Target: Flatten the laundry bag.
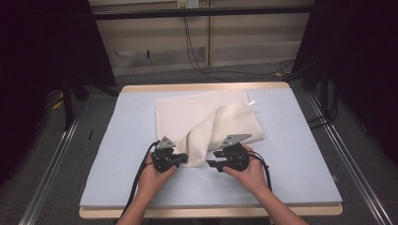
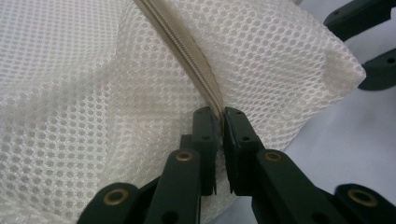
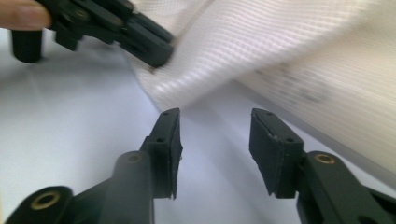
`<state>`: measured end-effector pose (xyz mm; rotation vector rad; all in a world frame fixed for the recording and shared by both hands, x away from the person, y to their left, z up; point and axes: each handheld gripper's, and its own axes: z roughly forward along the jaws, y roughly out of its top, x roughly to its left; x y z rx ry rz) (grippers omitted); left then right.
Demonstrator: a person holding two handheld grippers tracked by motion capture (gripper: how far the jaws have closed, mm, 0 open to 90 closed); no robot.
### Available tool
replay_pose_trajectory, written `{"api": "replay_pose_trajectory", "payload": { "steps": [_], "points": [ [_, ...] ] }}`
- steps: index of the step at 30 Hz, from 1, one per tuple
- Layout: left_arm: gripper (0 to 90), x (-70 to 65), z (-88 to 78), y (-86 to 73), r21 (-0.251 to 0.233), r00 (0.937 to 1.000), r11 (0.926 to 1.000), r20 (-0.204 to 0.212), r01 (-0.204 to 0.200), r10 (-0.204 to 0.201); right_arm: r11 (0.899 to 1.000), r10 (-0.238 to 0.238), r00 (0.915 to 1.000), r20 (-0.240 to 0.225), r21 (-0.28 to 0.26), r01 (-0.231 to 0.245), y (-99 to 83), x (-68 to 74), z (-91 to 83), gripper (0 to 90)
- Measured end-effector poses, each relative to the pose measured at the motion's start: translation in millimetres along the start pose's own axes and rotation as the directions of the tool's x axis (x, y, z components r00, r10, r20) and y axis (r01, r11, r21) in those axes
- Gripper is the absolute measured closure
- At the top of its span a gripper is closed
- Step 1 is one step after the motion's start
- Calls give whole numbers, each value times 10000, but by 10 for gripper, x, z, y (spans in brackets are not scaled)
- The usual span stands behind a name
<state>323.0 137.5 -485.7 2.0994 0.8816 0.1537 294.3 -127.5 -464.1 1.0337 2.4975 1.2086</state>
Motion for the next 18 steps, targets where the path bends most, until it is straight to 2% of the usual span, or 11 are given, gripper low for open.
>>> {"api": "replay_pose_trajectory", "payload": {
  "steps": [1,4,8,9,14,15,18],
  "points": [
    [857,3,-4,5,98,9999,9999,-26,-113,114,10000,51,9998,166,-2,-51,-40,-57,-48,508],
    [867,-11,-18,26,216,9997,9995,-36,238,-237,9998,205,9992,358,-66,-202,-80,-126,-107,490],
    [874,3,-75,52,466,9988,9978,114,474,-479,9988,450,9970,623,-199,-438,-136,-229,-194,488],
    [875,3,-87,49,382,9979,9974,173,614,-621,9981,557,9960,704,-283,-538,-150,-260,-217,486],
    [875,4,-156,39,409,9973,9971,328,639,-652,9952,816,9902,1133,-631,-748,-194,-367,-259,482],
    [875,2,-179,42,403,9972,9973,397,614,-630,9945,910,9886,1202,-625,-839,-204,-381,-264,492],
    [875,8,-227,43,311,9964,9972,477,685,-699,9936,986,9876,1220,-665,-910,-238,-432,-283,597]
  ]
}}
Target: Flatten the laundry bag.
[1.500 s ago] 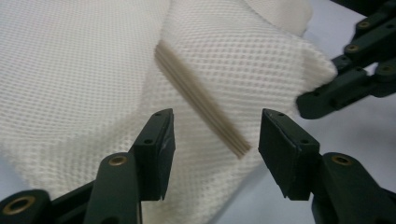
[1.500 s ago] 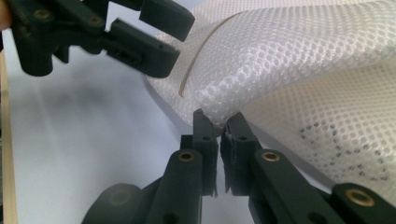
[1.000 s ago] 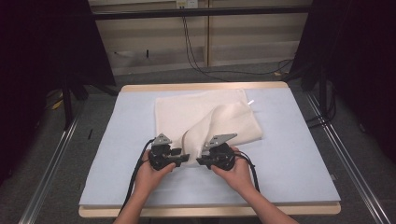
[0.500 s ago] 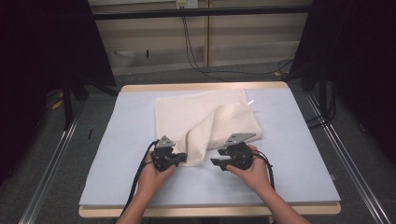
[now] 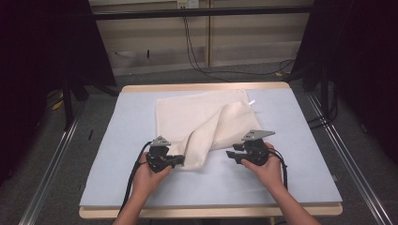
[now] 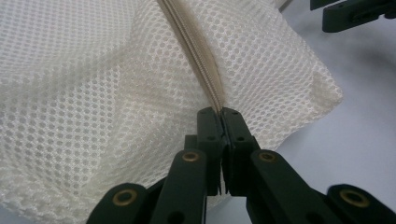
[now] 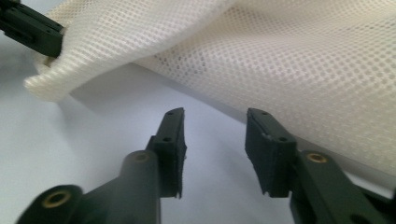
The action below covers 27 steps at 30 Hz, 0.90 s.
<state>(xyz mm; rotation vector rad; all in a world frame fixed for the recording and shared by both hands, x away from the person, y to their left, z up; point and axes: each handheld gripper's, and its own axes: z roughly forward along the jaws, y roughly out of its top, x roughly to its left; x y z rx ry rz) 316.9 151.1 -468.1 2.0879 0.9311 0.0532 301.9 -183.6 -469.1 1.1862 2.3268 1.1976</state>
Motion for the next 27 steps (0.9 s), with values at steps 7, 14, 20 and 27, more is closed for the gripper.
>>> {"api": "replay_pose_trajectory", "payload": {
  "steps": [7,14,20,27],
  "points": [
    [875,9,-91,-20,-52,9996,9999,267,117,-116,10000,-19,9996,279,-30,19,-30,-106,-53,783],
    [875,-14,-142,-60,-3,9995,10000,321,39,-39,9997,-238,9989,397,-90,242,-34,-153,-54,868],
    [874,-15,-188,-104,54,9992,10000,398,3,-6,9995,-276,9983,509,-120,282,-39,-178,-76,875],
    [873,-10,-229,-134,37,9989,10000,453,68,-70,9995,-218,9970,746,-201,233,-55,-241,-129,888]
  ]
}}
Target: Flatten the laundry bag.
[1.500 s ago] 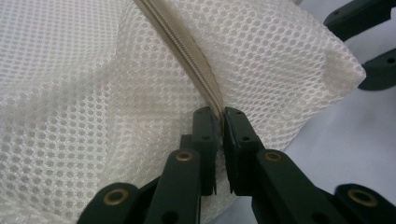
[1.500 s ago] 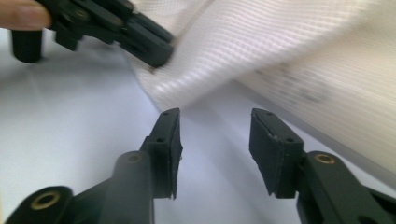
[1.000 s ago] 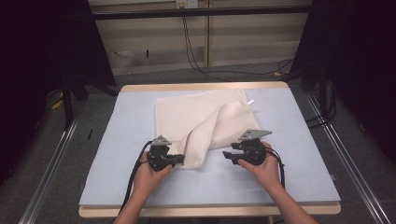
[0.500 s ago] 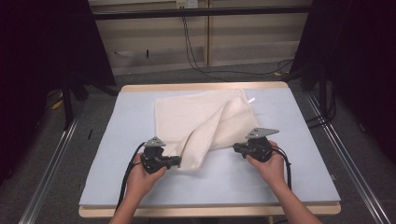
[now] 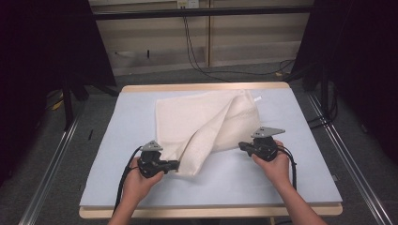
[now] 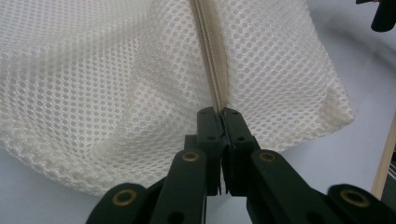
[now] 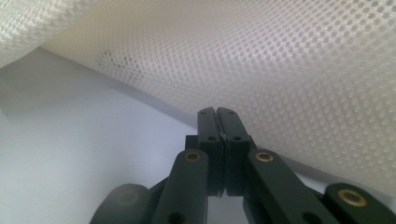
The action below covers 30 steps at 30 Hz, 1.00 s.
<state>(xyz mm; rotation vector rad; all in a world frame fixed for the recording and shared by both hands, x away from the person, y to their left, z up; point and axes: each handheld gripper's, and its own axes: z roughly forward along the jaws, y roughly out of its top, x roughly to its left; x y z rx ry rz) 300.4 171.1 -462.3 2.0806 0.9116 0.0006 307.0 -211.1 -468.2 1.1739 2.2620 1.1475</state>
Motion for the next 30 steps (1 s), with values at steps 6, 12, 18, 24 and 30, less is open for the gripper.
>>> {"api": "replay_pose_trajectory", "payload": {
  "steps": [6,12,18,24,30],
  "points": [
    [873,1,-33,-22,15,10000,10000,81,26,-27,9997,-48,9998,179,-245,52,-12,-68,-85,900],
    [871,2,-65,-59,88,9999,9999,84,94,-94,9997,-50,9994,334,-220,57,-64,-164,-149,900],
    [871,-11,-75,-65,91,10000,10000,-3,6,-6,9986,327,9983,490,-423,-306,-105,-272,-248,898],
    [871,-16,-92,-74,144,10000,9999,38,67,-68,9965,618,9960,642,-609,-579,-114,-358,-316,890],
    [871,-36,-121,-99,235,10000,9997,-90,11,-9,9965,664,9954,688,-562,-626,-123,-390,-307,890]
  ]
}}
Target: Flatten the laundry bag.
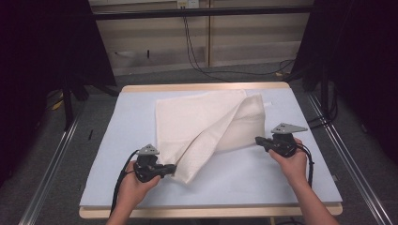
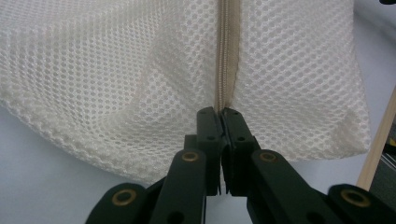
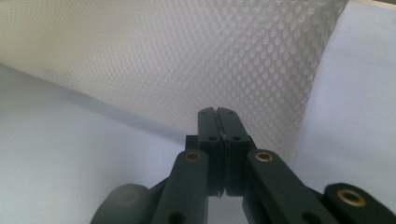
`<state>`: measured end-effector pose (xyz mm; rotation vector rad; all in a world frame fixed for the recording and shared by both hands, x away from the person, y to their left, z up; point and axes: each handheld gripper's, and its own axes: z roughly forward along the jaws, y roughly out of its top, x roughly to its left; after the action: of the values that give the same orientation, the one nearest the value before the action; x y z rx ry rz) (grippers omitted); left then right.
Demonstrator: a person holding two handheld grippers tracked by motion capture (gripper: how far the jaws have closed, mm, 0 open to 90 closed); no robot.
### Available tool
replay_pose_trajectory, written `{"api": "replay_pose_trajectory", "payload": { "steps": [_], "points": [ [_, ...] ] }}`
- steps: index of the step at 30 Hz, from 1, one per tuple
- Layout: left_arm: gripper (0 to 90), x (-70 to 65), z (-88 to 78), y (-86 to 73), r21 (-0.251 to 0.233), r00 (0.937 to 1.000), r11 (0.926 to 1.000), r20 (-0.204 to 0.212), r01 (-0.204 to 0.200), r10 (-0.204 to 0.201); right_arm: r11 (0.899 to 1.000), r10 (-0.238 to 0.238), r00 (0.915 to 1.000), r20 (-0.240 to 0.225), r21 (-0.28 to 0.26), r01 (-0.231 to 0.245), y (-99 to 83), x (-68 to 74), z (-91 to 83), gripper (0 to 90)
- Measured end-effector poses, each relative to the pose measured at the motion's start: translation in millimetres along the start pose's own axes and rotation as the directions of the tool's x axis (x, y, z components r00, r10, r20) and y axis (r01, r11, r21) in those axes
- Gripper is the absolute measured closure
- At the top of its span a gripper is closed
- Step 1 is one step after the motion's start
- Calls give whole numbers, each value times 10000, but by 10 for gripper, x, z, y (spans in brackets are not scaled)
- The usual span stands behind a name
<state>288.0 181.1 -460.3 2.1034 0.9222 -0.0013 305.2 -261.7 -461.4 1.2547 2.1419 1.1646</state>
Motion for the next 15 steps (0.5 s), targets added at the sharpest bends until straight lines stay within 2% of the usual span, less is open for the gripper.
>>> {"api": "replay_pose_trajectory", "payload": {
  "steps": [5,12,15],
  "points": [
    [871,19,-33,-26,-21,9999,10000,39,96,-95,9999,141,9996,254,11,-141,-28,-83,-48,886],
    [871,24,-39,-28,178,10000,9998,4,10,-10,9994,331,9984,463,-110,-327,-59,-176,-124,876],
    [871,27,-56,-21,138,9998,9998,44,171,-172,9990,404,9976,557,-209,-393,-65,-215,-167,865]
  ]
}}
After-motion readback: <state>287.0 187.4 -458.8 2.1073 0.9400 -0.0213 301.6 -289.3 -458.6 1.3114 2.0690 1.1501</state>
